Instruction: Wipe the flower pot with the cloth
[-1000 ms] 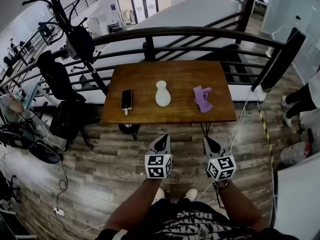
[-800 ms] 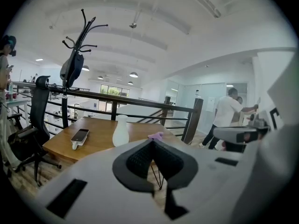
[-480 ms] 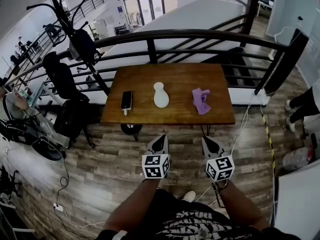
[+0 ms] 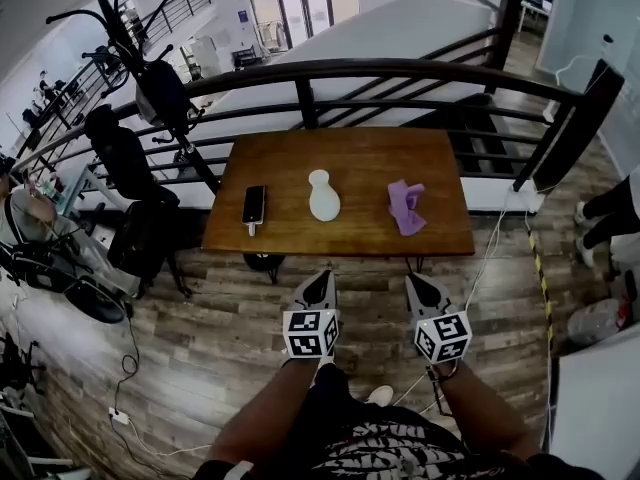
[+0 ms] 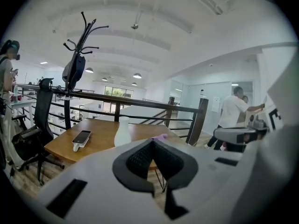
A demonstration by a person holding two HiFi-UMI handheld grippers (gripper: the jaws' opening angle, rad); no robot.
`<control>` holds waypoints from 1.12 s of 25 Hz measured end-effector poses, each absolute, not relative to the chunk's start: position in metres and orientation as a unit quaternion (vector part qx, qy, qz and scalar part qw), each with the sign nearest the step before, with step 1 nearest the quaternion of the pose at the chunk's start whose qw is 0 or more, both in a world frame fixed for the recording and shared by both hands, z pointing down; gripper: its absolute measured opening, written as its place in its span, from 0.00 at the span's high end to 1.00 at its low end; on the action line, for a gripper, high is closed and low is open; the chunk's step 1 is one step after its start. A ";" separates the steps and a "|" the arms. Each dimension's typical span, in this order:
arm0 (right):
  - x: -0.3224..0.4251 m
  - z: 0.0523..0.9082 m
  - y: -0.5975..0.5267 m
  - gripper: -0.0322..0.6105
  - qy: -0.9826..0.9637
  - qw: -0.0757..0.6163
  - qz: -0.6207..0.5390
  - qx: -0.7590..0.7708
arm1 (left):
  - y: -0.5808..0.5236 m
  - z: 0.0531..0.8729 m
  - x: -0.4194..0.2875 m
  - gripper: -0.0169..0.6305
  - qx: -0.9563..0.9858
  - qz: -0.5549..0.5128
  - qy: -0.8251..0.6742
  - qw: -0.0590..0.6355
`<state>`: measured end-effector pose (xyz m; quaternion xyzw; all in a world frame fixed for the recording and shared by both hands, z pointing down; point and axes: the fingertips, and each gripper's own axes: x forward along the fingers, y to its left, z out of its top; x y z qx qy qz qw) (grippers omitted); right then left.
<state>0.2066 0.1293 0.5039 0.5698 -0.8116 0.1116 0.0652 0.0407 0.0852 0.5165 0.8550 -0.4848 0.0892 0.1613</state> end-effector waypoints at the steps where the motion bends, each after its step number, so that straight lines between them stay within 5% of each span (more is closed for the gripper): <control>1: 0.207 0.506 0.124 0.95 -0.810 0.067 0.114 0.572 | 0.079 0.518 0.041 0.97 0.856 0.090 -0.483 0.163; 28: 0.148 0.519 -0.048 0.95 -0.750 0.107 0.129 0.640 | -0.111 0.552 0.011 0.97 0.894 0.093 -0.390 0.199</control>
